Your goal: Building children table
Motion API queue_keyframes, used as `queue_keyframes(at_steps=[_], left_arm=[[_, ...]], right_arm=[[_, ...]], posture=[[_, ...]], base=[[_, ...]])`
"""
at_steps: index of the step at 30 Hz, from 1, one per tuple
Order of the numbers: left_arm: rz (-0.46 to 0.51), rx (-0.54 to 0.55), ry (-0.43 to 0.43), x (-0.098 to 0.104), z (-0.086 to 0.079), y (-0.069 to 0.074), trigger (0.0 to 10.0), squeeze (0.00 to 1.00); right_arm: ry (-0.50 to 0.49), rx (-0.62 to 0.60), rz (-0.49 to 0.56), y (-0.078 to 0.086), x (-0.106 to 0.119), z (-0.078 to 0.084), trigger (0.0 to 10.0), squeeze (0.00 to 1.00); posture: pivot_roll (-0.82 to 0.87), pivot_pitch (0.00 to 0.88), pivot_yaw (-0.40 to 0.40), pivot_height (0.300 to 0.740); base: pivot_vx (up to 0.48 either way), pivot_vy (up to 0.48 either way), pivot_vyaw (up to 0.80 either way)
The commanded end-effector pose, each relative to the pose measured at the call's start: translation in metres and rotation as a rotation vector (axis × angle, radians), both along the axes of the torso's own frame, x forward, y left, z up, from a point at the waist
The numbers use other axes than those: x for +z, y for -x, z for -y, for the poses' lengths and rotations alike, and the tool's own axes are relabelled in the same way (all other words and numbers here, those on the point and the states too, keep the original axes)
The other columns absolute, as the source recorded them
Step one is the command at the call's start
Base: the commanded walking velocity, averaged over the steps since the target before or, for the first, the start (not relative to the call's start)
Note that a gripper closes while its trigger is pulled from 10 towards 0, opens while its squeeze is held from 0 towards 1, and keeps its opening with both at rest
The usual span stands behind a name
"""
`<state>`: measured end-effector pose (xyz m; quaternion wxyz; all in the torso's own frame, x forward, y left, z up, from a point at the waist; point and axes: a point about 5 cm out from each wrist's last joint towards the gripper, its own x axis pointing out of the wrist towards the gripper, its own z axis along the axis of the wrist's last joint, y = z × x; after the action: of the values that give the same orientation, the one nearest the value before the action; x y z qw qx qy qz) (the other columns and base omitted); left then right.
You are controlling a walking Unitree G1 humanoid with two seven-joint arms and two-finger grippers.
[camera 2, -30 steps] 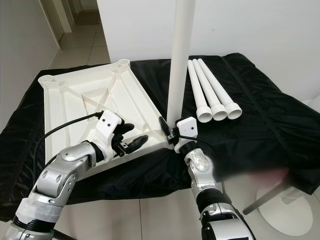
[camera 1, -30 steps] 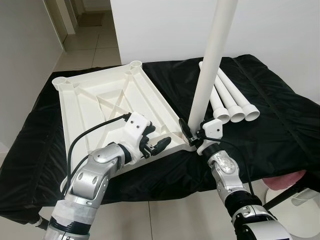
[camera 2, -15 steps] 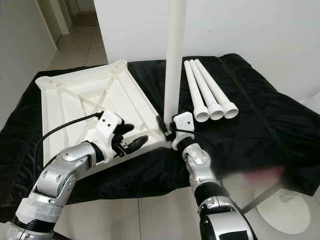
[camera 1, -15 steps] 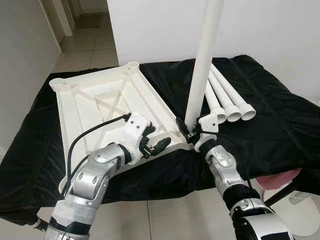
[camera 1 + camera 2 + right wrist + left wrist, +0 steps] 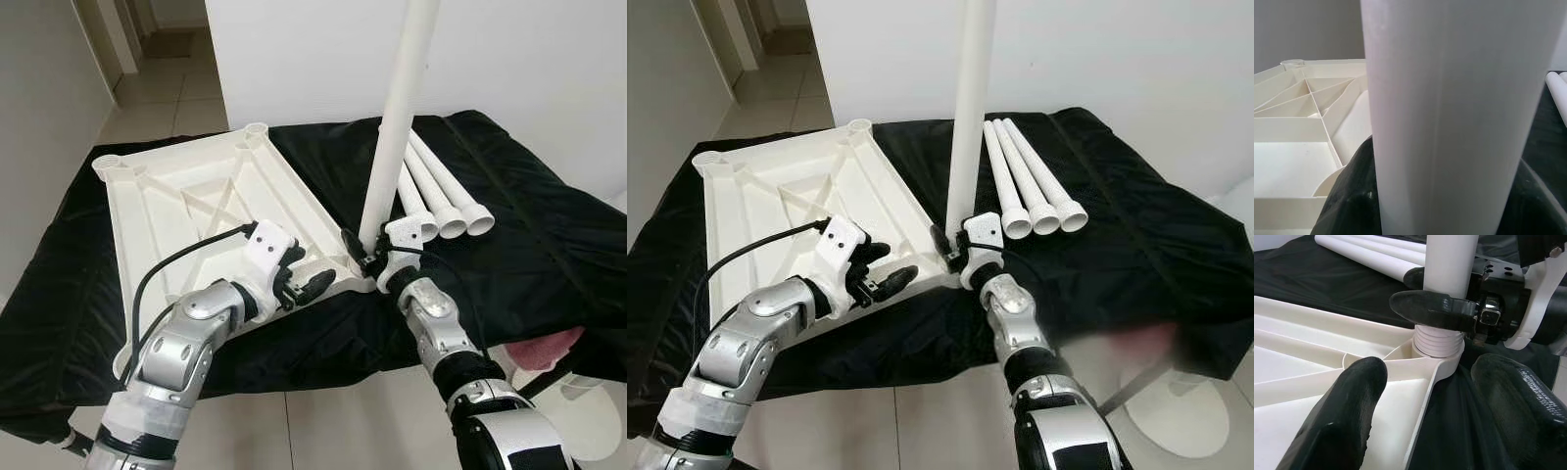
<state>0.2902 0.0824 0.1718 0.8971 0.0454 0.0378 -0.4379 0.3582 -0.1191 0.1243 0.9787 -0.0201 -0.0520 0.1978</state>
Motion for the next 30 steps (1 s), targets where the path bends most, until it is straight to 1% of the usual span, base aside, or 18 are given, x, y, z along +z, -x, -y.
queue_keyframes(at_steps=[1,2,5,11,12,13,15,16,17,19,20,22,23,24,26,28,29,30], left_arm=[[0.019,0.046,-0.004,0.004,-0.002,-0.002,10.0,0.0],[0.019,0.046,-0.004,0.004,-0.002,-0.002,10.0,0.0],[0.018,0.05,0.0,0.003,-0.002,-0.001,10.0,0.0],[0.017,0.052,0.002,0.003,-0.002,-0.001,10.0,0.0],[0.017,0.054,0.003,0.003,-0.001,-0.001,10.0,0.0],[0.017,0.054,0.003,0.003,-0.001,-0.001,10.0,0.0],[0.016,0.054,0.003,0.003,-0.001,-0.001,10.0,0.0],[0.016,0.054,0.003,0.003,-0.001,-0.001,10.0,0.0],[0.016,0.053,0.003,0.002,-0.001,-0.001,10.0,0.0],[0.016,0.053,0.003,0.002,-0.001,-0.001,10.0,0.0],[0.017,0.054,0.004,0.002,-0.001,-0.001,10.0,0.0],[0.017,0.054,0.004,0.002,-0.001,-0.001,10.0,0.0],[0.017,0.054,0.004,0.003,-0.001,-0.002,10.0,0.0],[0.018,0.053,0.004,0.002,-0.001,-0.001,10.0,0.0],[0.018,0.053,0.004,0.002,-0.001,-0.001,10.0,0.0],[0.02,0.052,0.004,0.003,0.0,-0.001,10.0,0.0],[0.02,0.052,0.004,0.003,0.0,-0.001,10.0,0.0],[0.019,0.053,0.005,0.003,0.0,-0.001,10.0,0.0]], right_arm=[[0.016,-0.06,-0.237,0.012,-0.043,0.002,10.0,0.0],[0.016,-0.06,-0.237,0.012,-0.043,0.002,10.0,0.0],[-0.008,-0.072,-0.232,0.017,-0.045,-0.012,10.0,0.0],[-0.03,-0.145,-0.229,0.02,-0.046,-0.013,10.0,0.0],[-0.054,-0.22,-0.21,0.02,-0.044,-0.01,10.0,0.0],[-0.054,-0.22,-0.21,0.02,-0.044,-0.01,10.0,0.0],[-0.102,-0.33,-0.186,0.022,-0.041,-0.009,10.0,0.0],[-0.102,-0.33,-0.186,0.022,-0.041,-0.009,10.0,0.0],[-0.128,-0.387,-0.157,0.023,-0.037,-0.008,10.0,0.0],[-0.128,-0.387,-0.157,0.023,-0.037,-0.008,10.0,0.0],[-0.187,-0.454,-0.135,0.025,-0.032,-0.011,10.0,0.0],[-0.187,-0.454,-0.135,0.025,-0.032,-0.011,10.0,0.0],[-0.244,-0.496,-0.117,0.027,-0.027,-0.017,10.0,0.0],[-0.287,-0.496,-0.095,0.031,-0.022,-0.028,10.0,0.0],[-0.287,-0.496,-0.095,0.031,-0.022,-0.028,10.0,0.0],[-0.284,-0.397,-0.016,0.034,-0.011,-0.042,10.0,0.0],[-0.284,-0.397,-0.016,0.034,-0.011,-0.042,10.0,0.0],[-0.284,-0.339,0.029,0.035,-0.005,-0.043,10.0,0.0]], posture=[[-0.01,0.014,0.052,0.74],[-0.01,0.014,0.052,0.74],[-0.01,0.007,0.044,0.74],[-0.01,0.005,0.038,0.74],[-0.01,0.004,0.035,0.74],[-0.01,0.004,0.035,0.74],[-0.02,0.003,0.034,0.74],[-0.02,0.003,0.034,0.74],[-0.02,0.003,0.034,0.74],[-0.02,0.003,0.034,0.74],[-0.02,0.002,0.033,0.74],[-0.02,0.002,0.033,0.74],[-0.01,0.002,0.033,0.74],[-0.01,0.002,0.031,0.74],[-0.01,0.002,0.031,0.74],[-0.01,0.002,0.03,0.74],[-0.01,0.002,0.03,0.74],[-0.01,0.006,0.029,0.74]], base=[[0.0,0.0,0.0],[0.0,0.0,0.0],[0.0,0.0,0.0],[0.0,0.0,0.0],[0.0,0.0,0.0],[0.0,0.0,0.0],[0.0,0.0,0.0],[0.0,0.0,0.0],[0.0,0.0,0.0],[0.0,0.0,0.0],[0.0,0.0,0.0],[0.0,0.0,0.0],[0.0,0.0,0.0],[0.0,0.0,0.0],[0.0,0.0,0.0],[0.0,0.0,0.0],[0.0,0.0,0.0],[0.0,0.0,0.0]])
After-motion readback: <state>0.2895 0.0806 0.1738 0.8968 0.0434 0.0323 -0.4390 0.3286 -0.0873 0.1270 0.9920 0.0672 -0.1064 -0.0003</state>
